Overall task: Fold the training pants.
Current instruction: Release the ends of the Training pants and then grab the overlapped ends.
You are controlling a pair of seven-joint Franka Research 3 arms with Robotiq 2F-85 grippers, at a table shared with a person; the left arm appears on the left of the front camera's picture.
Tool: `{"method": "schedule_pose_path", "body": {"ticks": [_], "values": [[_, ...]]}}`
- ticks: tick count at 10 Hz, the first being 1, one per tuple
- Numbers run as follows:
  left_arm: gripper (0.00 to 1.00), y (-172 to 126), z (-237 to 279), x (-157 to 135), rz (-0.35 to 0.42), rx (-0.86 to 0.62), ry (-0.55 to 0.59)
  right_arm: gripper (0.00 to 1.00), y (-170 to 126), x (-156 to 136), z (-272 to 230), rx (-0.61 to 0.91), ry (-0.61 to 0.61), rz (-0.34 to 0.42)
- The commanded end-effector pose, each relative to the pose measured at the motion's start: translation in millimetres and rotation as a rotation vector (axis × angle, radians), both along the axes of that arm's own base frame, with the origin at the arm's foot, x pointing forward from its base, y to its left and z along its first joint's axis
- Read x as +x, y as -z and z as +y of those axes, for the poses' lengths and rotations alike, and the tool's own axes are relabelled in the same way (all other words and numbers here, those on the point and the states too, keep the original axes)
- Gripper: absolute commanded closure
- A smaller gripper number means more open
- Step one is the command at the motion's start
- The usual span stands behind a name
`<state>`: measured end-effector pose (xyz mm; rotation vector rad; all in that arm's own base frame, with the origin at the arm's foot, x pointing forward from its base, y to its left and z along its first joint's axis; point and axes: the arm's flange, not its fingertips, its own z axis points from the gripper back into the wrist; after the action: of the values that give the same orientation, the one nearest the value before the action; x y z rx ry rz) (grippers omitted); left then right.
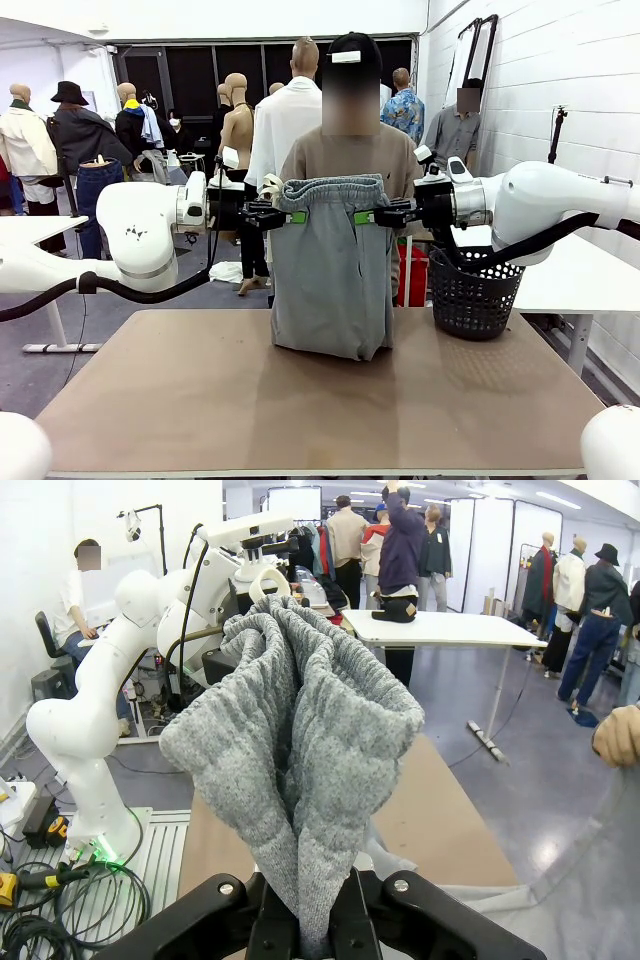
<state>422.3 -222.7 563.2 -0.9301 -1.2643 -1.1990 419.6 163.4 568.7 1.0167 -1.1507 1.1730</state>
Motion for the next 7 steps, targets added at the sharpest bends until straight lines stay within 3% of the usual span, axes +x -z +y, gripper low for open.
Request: {"method": "schedule_pose_path", "body": {"ticks": [1,7], "values": [[1.0,-1.6,-2.0,-0.9,0.005,0.004,0.001,1.0,-0.6,-0.7,0.9,-0.002,-0.001,-0.001],[1.0,-1.6,-2.0,-0.9,0.005,0.004,0.001,1.0,-0.6,-0.7,0.9,-0.002,-0.001,-0.001]]}}
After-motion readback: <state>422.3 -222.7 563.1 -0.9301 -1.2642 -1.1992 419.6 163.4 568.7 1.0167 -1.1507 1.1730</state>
